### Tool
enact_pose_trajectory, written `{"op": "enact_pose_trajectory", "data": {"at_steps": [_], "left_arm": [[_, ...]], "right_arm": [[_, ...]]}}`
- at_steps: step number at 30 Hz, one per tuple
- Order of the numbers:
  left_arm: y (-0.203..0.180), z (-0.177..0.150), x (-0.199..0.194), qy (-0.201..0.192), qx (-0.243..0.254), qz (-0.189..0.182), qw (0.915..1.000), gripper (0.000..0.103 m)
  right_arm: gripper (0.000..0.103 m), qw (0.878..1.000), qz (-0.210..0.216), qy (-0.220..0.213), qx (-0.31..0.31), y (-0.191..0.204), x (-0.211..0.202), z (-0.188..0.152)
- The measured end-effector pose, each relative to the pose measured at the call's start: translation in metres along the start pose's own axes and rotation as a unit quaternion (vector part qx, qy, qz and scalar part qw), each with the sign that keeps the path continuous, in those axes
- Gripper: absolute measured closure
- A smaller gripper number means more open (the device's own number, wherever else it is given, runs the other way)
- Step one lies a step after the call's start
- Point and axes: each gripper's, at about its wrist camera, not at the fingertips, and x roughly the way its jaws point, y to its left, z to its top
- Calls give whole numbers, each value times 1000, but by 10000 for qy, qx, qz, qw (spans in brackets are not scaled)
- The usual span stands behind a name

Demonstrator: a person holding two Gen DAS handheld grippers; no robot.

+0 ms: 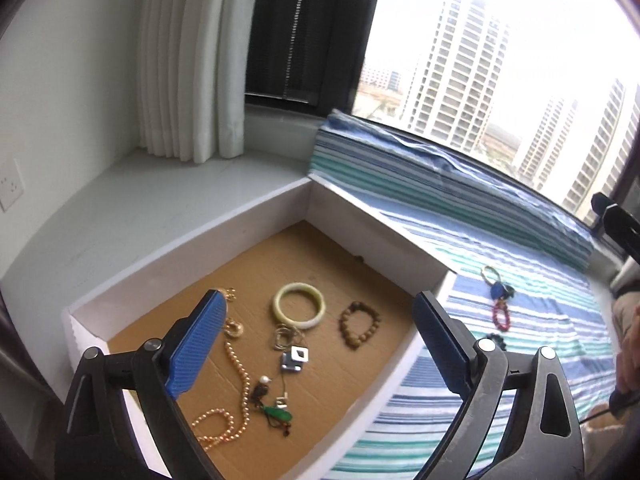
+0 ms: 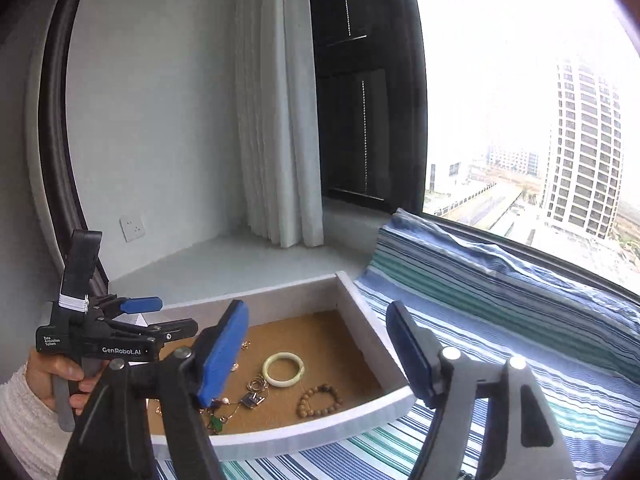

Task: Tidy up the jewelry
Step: 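Move both grippers back over the bed toward the remaining jewelry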

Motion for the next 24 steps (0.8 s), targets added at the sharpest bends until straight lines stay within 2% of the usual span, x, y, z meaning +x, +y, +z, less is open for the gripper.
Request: {"op": "enact_pose_trajectory", "data": {"at_steps": [3,7,11,14,17,20,24], "left_arm": [[-46,-25,-1,127,277,-420,9987,7],[-102,-71,5,398,515,-860,9942,7],[-146,-114,16,800,642,-1197,9875,7],[-171,-142,26,1178,800,-1332,9808,7],[-194,-164,24,1338,1083,-1334,9760,7],[-206,-174,20,1413,1231,-1402,9722,7],[-210,-177,12,1373,1317,-1359,9723,7]], "right_arm": [[28,9994,-344,8,11,-12,-38,-30],[28,9943,-1036,204,112,-27,-72,-93],[28,9846,-1556,493,631,-41,-102,-162],[28,9748,-1860,718,1003,-49,-120,-205],[28,9656,-2107,949,1191,-56,-135,-235],[28,9598,-2216,1050,1367,-63,-143,-251],[28,9579,-2154,1000,1610,-66,-157,-264]]}}
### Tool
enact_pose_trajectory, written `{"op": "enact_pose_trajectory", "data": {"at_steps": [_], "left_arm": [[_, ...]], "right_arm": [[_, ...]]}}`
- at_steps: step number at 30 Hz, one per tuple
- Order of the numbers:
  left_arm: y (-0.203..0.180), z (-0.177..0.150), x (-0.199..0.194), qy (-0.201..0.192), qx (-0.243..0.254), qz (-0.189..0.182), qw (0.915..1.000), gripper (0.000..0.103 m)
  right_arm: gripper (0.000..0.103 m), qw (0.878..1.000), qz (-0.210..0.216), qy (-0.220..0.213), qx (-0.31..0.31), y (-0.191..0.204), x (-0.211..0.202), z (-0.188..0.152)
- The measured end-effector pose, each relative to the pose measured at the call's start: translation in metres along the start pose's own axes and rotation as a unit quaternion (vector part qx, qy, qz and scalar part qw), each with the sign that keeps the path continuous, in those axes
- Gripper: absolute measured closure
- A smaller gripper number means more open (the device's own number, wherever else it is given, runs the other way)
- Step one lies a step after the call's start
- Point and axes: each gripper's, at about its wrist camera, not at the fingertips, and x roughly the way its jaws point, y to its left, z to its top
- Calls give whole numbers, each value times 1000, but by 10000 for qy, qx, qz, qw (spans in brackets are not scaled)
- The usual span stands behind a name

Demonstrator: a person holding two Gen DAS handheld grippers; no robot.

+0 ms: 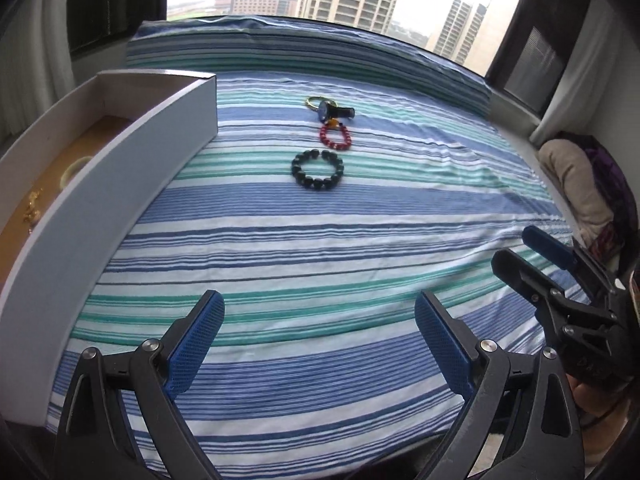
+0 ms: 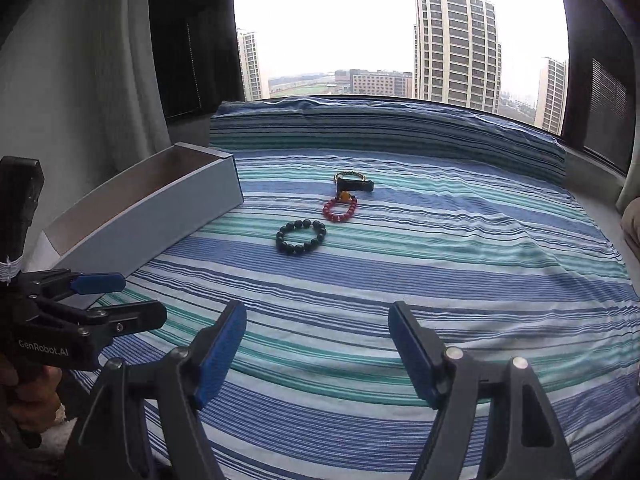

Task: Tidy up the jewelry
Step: 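Move both grippers back over the bed toward the remaining jewelry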

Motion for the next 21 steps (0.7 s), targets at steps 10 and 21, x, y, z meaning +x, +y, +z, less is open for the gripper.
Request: {"op": "enact_pose_trajectory", "data": {"at_steps": [10,21], "left_arm": [[7,-5,-7,-137,-63,463,9988,7],[13,-9,-11,-131,-50,955,9953,7]], "right_arm": [[28,9998,149,33,-94,18,-5,-11],[28,9997,220,134,-54,26,-11,-16]]}}
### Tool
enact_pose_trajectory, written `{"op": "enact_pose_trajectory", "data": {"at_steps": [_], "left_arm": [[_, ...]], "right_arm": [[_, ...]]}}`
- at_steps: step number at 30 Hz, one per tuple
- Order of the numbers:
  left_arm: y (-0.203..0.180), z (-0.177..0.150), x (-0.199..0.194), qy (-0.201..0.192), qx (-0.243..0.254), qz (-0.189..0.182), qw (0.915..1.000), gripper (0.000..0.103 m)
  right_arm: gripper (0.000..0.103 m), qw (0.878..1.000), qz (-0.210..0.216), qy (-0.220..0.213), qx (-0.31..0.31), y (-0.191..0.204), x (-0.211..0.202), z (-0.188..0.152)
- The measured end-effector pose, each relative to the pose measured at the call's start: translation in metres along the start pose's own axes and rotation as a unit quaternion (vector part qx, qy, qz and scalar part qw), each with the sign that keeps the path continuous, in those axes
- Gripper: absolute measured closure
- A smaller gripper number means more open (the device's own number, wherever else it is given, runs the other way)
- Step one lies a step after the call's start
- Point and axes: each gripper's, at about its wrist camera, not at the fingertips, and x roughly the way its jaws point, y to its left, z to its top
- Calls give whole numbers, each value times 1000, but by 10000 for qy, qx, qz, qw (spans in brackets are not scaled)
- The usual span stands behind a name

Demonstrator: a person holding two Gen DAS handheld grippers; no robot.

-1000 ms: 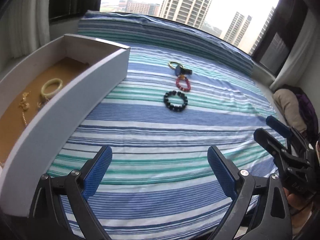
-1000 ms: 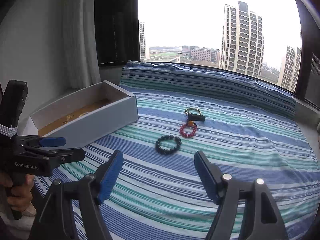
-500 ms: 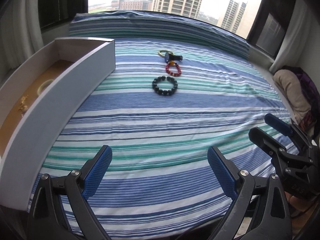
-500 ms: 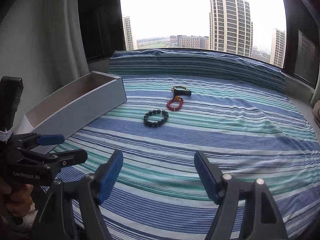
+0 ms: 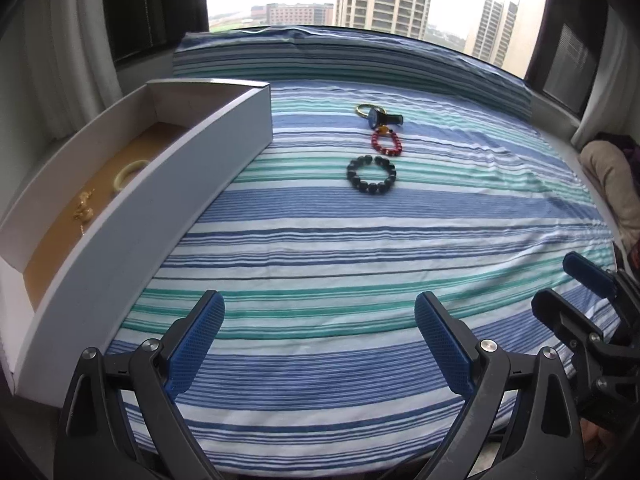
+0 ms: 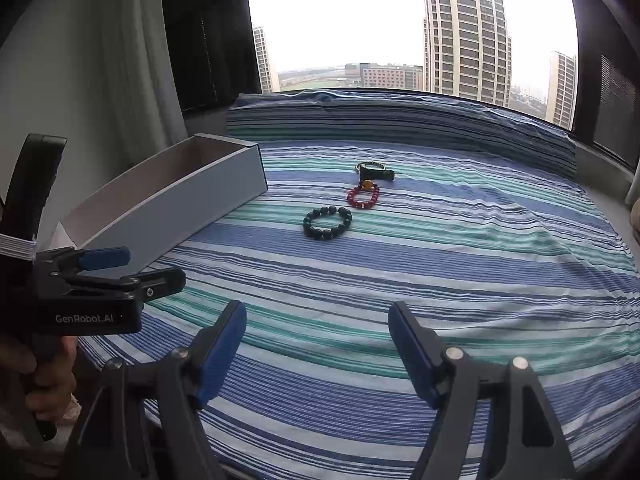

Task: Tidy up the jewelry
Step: 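Move both grippers back over the bed toward the remaining jewelry, then grasp the black bead bracelet with the left gripper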

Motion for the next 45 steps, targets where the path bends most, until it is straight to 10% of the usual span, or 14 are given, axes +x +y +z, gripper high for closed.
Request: {"op": "enact_pose_trajectory", "data": {"at_steps": [10,21,38,45], "left_arm": [[-1,-4,0,52,90,187,9998,7],[4,28,41,165,-201,-842,9961,6],[-39,119,192,737,120,-339,9966,16],[-37,126,216,728,-22,-24,9973,17]], "right_arm": [[28,9996,177,-7,234,-6,-1,-2],[28,9984,-4,242,509,-37,13,-7],[28,9950,202,586,786,-82,48,-7],[28,9979,276,416,407,-111,71,67]]}}
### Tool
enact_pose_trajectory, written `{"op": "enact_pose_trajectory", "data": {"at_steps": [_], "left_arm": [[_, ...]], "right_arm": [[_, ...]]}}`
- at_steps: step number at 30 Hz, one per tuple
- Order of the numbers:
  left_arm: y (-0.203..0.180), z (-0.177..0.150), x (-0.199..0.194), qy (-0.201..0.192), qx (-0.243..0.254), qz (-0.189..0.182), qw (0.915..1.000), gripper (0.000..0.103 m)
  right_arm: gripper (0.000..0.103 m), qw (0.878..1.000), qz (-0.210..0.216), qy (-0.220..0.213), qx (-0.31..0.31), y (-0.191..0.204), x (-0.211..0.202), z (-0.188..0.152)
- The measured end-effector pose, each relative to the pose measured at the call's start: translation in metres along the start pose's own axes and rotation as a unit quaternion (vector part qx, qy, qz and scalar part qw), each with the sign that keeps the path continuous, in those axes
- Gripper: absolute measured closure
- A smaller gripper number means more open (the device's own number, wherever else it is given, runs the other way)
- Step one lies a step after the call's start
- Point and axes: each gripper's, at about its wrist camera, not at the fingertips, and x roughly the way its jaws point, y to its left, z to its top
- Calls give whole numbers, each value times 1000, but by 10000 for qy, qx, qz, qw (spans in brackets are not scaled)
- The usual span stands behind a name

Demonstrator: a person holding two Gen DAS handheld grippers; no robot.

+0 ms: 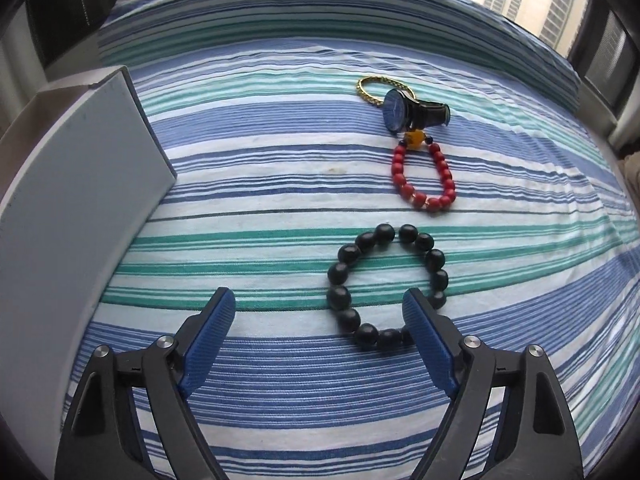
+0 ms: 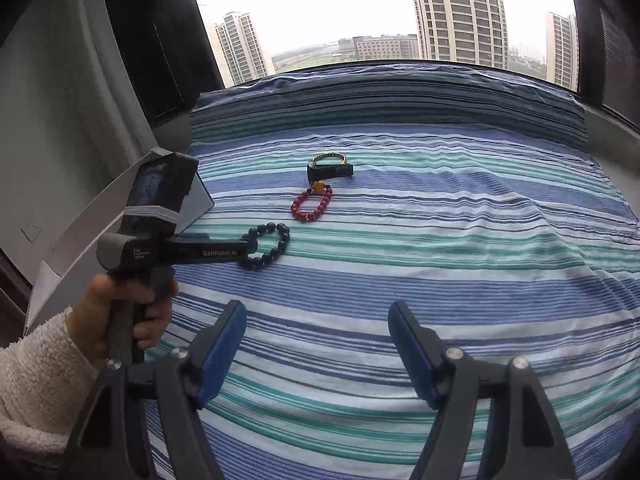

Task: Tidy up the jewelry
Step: 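Grasp the black bead bracelet with the left gripper, then grasp the black watch by its strap with the right gripper while the left holds the bracelet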

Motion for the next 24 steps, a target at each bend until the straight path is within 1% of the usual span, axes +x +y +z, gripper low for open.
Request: {"op": "enact_pose_trajectory", "data": {"at_steps": [3,5,6,7,9,10,11,12,13,14,16,18,19,22,24], "left_arm": [[4,2,7,41,-95,3,9999,18],[5,1,11,89,-106,-1,9999,23],[5,0,12,96,-97,21,9999,23],[3,-1,11,41,-53,91,9999,24],[-3,-5,11,-24,97,216,9997,30],[-5,-6,10,-85,149,181,9997,40],[-8,-7,9,-130,205,167,9996,54],[-12,-7,7,-153,277,131,9994,63],[-14,-7,6,-153,350,82,9992,84],[-15,-7,6,-132,407,46,9991,92],[-13,-6,5,-104,418,-19,9991,92],[-6,-5,5,-36,336,-162,9993,93],[-2,-4,5,17,268,-246,9993,93],[15,-6,1,122,86,-402,9991,93],[27,-8,0,157,1,-430,9990,93]], "right_arm": [[28,9999,105,-4,-106,-6,14,37],[28,9998,134,1,-164,-8,25,55],[28,9997,153,27,-203,-8,32,62],[28,9996,175,48,-236,-8,39,69],[28,9992,198,73,-332,-9,56,83],[28,9990,187,92,-395,-10,66,91],[28,9986,185,121,-471,-11,77,100],[28,9981,188,179,-558,-12,91,108],[28,9972,181,267,-675,-13,106,117],[28,9957,194,382,-821,-12,122,126],[28,9912,329,594,-1135,-7,153,139],[28,9852,510,884,-1376,0,183,150],[28,9824,536,1024,-1468,4,197,154],[28,9746,499,1214,-1813,15,231,166],[28,9677,543,1570,-1898,20,254,172]]}}
